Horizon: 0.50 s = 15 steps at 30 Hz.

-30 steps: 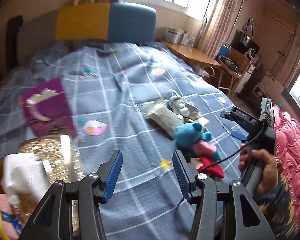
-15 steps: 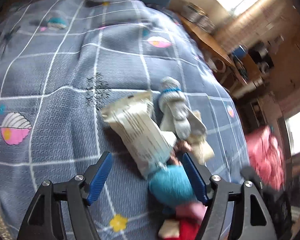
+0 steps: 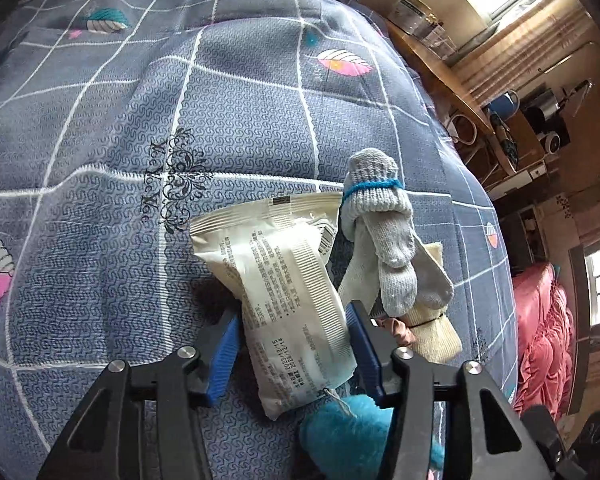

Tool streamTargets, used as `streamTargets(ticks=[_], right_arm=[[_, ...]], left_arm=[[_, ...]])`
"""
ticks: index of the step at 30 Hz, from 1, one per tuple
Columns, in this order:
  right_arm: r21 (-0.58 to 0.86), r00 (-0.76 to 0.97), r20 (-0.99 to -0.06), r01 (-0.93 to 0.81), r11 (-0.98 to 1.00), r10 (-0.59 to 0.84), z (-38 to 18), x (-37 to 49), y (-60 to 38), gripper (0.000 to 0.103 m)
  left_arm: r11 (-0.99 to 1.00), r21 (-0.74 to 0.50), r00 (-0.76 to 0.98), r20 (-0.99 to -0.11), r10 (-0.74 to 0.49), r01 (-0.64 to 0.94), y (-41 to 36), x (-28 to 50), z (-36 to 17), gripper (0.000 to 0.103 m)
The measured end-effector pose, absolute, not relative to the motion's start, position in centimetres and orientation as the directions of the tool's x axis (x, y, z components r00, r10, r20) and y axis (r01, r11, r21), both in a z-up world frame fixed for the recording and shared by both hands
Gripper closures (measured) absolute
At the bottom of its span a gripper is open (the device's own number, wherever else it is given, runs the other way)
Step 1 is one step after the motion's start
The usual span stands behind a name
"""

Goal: Organize soft objects
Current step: 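Grasp the white snack packet with the left gripper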

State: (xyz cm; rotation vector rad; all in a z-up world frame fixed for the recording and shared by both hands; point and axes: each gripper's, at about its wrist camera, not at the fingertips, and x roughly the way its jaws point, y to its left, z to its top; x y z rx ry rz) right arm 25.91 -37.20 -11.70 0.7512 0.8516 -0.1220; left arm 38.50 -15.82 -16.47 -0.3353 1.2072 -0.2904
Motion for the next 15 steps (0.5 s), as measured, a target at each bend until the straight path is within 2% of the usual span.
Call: streamTargets(ticks=[9,12,15], right_arm=[[0.463,0.634,-0.757,0.352,0.814,0.157,-11.5,26.6,-35.7,0.017],[0.394,0.605,-0.779,0.265,0.88,0.166,-11.0,27.9,-33.6,0.019],[0.287,0.593,-0.792,0.151,0.946,0.146,-10.1,30.4,-31.6,0.025]], left_arm=[[0.958,-0.265,0.384,-0.878,-0.285,0.106,-10.0,32.5,-13.2,0.055],[0.971,-0.203,0.359,-0.903,-0.237,0.13,-9.3,30.5,-14.5,0.055],[0.973,-0.201,0.333,-0.915,-0.228,0.113,-8.6,29.2,-16.1,0.055]])
